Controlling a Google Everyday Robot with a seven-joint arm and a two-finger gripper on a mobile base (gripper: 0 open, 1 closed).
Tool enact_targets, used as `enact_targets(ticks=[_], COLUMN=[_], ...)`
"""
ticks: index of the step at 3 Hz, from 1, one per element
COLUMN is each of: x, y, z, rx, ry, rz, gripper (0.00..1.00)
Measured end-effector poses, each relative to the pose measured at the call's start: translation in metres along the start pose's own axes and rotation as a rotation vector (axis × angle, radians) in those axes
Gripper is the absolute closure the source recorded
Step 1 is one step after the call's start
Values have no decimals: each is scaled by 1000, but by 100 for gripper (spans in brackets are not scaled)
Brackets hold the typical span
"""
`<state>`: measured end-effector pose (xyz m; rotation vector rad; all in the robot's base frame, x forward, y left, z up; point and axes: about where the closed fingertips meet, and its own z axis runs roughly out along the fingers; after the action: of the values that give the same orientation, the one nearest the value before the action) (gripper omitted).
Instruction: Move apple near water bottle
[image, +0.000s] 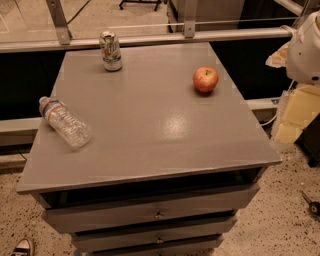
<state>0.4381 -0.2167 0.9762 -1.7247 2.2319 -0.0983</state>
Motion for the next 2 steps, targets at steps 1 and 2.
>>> enact_targets(ticks=[1, 2], x=[0, 10], y=[0, -14], z=[0, 10], rx=[0, 26], ry=[0, -22], rz=[0, 26], gripper=[0, 0])
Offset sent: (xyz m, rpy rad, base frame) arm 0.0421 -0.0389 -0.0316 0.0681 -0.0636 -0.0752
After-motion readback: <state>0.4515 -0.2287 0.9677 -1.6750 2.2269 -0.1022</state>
